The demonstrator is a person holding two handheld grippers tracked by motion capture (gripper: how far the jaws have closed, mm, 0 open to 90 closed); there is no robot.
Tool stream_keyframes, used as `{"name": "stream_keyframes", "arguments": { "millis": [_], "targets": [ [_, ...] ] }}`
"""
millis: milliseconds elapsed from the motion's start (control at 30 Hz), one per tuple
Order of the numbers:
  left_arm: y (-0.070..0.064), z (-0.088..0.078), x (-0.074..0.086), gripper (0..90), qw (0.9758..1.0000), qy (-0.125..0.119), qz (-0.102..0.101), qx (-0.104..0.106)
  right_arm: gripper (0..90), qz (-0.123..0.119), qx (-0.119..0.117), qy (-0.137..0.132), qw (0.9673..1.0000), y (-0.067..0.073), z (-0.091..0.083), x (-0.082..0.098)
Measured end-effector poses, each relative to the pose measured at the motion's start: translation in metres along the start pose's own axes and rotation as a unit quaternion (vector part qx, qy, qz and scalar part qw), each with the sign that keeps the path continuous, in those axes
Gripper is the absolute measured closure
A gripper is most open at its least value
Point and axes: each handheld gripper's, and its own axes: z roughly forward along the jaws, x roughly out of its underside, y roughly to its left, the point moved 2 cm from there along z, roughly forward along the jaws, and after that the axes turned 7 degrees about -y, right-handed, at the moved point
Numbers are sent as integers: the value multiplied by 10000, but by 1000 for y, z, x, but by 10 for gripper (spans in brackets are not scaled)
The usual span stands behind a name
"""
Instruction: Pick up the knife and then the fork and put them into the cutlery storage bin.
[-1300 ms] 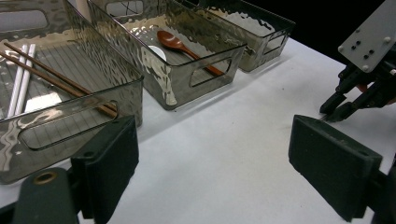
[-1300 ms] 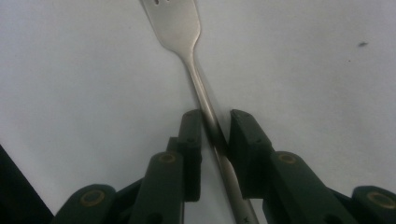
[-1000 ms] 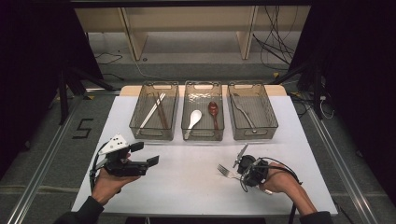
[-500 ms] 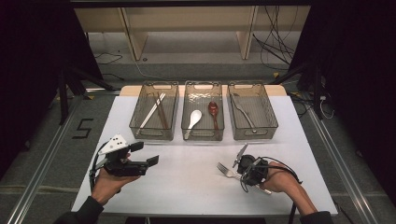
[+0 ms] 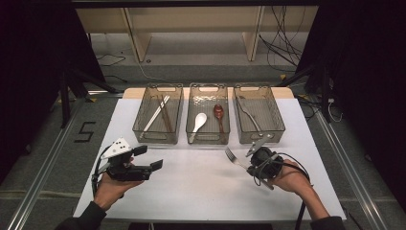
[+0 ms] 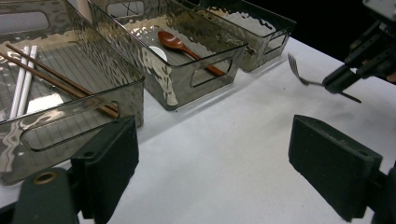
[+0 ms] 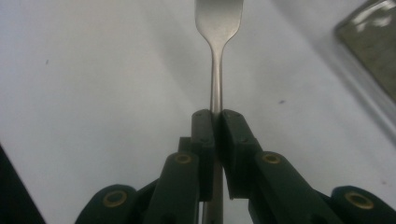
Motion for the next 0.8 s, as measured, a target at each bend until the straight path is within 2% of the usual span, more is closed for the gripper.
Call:
{"name": "stream_keyframes", "arguments": {
  "millis": [133, 300, 467, 800],
  "targets": [
    [0, 0, 0, 156, 10000, 5, 0, 0, 847, 234, 98, -310, 9992, -8, -6, 0],
    [0, 0, 0, 156, 10000, 1, -2, -5, 847, 414, 178, -672, 9967, -14, -13, -2],
    [0, 0, 0, 156, 10000, 5, 3, -10, 847, 599, 239, -850, 9943, -21, -17, -2],
    [0, 0, 0, 156, 10000, 0, 8, -32, 847, 943, 390, -1311, 9861, -39, -29, -7]
  ]
}}
